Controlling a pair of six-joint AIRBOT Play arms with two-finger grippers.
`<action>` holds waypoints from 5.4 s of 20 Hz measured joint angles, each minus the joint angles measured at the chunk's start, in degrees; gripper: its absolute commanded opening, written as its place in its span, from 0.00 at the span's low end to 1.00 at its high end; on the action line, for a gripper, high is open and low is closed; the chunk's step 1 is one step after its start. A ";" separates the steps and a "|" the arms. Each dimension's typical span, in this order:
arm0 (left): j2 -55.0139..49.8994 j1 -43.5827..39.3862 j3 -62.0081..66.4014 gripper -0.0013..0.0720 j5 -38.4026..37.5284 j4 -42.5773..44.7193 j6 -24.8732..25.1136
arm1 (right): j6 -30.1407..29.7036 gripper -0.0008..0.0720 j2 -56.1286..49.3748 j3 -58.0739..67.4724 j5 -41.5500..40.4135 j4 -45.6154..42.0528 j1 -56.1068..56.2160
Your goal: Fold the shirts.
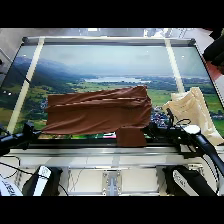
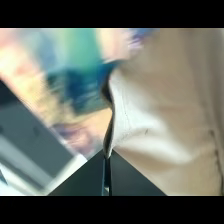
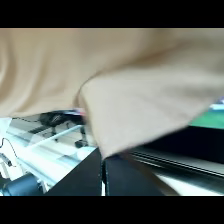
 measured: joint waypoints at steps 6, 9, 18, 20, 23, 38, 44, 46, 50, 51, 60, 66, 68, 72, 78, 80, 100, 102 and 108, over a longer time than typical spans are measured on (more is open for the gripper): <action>8.79 0.00 6.49 0.03 -10.62 -0.72 1.86 | 6.34 0.03 8.85 11.08 5.07 -7.23 0.63; 10.29 -0.92 9.44 0.03 -8.94 -4.15 2.34 | 7.13 0.03 7.43 15.85 3.52 -8.33 2.14; -5.77 -23.02 22.64 0.03 0.37 10.08 -0.52 | 1.14 0.03 -19.82 37.77 -4.42 -9.68 5.27; -10.71 -27.30 23.41 0.03 3.08 16.35 -4.00 | 0.15 0.03 -26.84 42.82 -5.07 -10.67 6.08; -16.98 -31.30 24.00 0.03 8.63 26.03 -10.47 | -0.50 0.03 -35.80 48.48 -7.10 -12.37 6.80; -32.20 -40.79 25.03 0.03 33.51 39.12 -21.73 | -1.64 0.06 -49.99 52.83 -18.62 -14.49 10.47; -30.73 -40.74 26.80 0.98 33.75 39.28 -22.40 | -1.66 0.61 -48.78 56.06 -14.86 -14.97 9.75; -27.58 -40.39 28.33 0.98 33.31 39.32 -22.38 | -1.64 0.60 -47.52 59.67 -9.73 -16.52 8.09; -21.44 -41.51 34.75 0.97 29.18 39.30 -19.85 | -1.31 0.51 -44.33 66.66 -1.55 -23.50 3.58; -21.03 -42.71 37.46 0.97 26.16 39.28 -17.75 | -1.25 0.51 -43.78 68.26 -0.98 -25.40 2.54; -21.55 -56.54 49.07 0.97 19.17 39.26 -7.67 | 3.23 0.72 -50.36 72.17 6.01 -28.04 -2.51; -21.55 -58.25 49.70 0.97 18.23 39.26 -6.82 | 0.85 0.78 -60.59 72.04 12.81 -16.65 -5.62; -21.55 -58.40 49.75 0.97 18.12 39.12 -6.99 | -0.02 0.79 -62.38 72.04 14.75 -15.28 -5.22; -21.55 -58.51 49.77 0.97 17.97 38.84 -8.37 | -0.83 0.81 -64.41 72.04 16.48 -14.53 -3.28; -21.55 -58.51 49.77 0.97 17.90 38.64 -9.05 | -1.14 0.67 -65.75 72.06 17.66 -14.99 0.79; -21.55 -58.51 49.77 0.97 17.75 38.64 -9.09 | -1.38 0.31 -65.81 71.97 17.55 -15.04 1.86; -49.20 -80.83 49.46 0.03 16.79 19.52 -7.23 | 5.31 0.03 -43.69 80.15 32.61 -5.01 6.62; -50.82 -82.95 49.46 0.03 19.87 17.53 -7.10 | 6.62 0.03 -42.97 80.41 31.45 -5.90 9.35; -49.09 -81.33 49.53 0.03 19.87 18.93 -7.06 | 8.02 0.03 -42.32 80.72 20.26 -6.99 19.96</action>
